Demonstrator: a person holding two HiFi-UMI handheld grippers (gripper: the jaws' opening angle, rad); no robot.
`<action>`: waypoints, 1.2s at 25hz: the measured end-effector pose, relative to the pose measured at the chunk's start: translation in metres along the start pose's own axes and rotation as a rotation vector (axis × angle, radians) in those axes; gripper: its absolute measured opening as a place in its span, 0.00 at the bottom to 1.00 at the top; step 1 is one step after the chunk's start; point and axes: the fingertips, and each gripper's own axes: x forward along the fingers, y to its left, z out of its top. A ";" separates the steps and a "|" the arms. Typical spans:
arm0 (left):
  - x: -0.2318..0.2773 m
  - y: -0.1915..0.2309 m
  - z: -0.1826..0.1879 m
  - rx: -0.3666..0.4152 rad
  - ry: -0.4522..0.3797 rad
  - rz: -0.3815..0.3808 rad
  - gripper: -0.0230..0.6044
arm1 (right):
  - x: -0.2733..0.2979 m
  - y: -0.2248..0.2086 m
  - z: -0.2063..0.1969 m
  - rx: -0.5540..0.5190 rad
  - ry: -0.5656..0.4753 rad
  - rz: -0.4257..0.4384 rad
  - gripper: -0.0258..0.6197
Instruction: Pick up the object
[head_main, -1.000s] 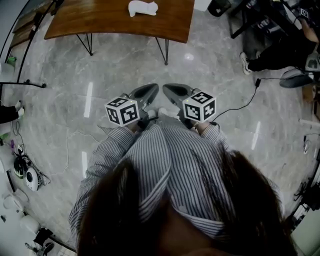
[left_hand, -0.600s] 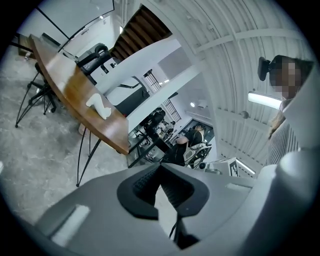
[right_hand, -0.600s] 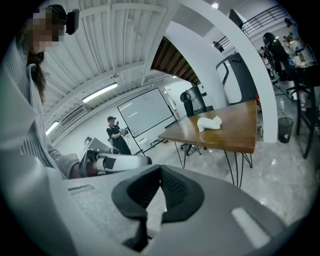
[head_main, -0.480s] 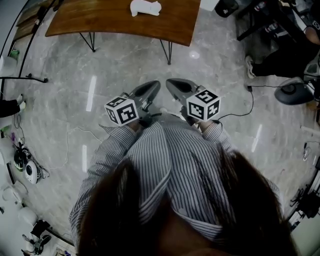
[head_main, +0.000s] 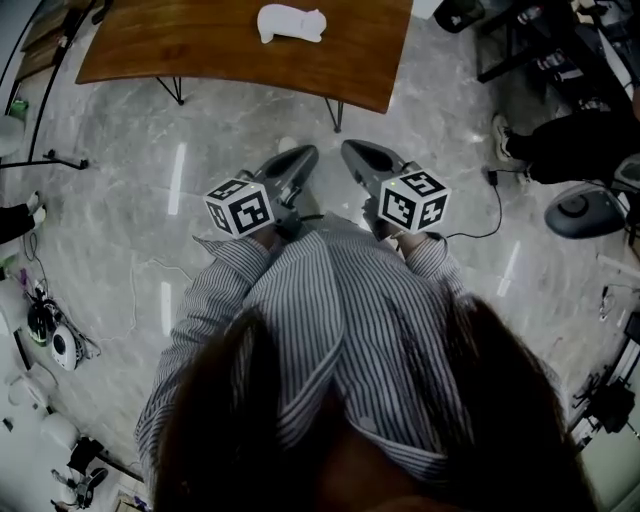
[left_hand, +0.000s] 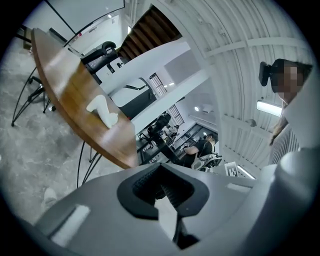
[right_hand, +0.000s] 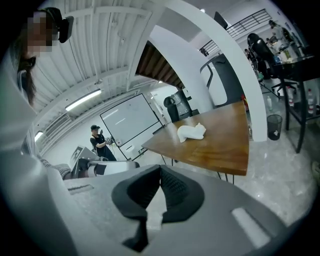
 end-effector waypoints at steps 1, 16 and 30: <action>0.005 0.008 0.013 0.011 0.001 -0.001 0.04 | 0.011 -0.003 0.009 -0.002 -0.002 -0.001 0.04; 0.076 0.130 0.178 0.023 0.054 0.000 0.04 | 0.162 -0.076 0.138 0.035 -0.008 -0.077 0.04; 0.110 0.194 0.202 -0.034 0.112 0.178 0.04 | 0.197 -0.135 0.151 0.114 0.111 -0.112 0.10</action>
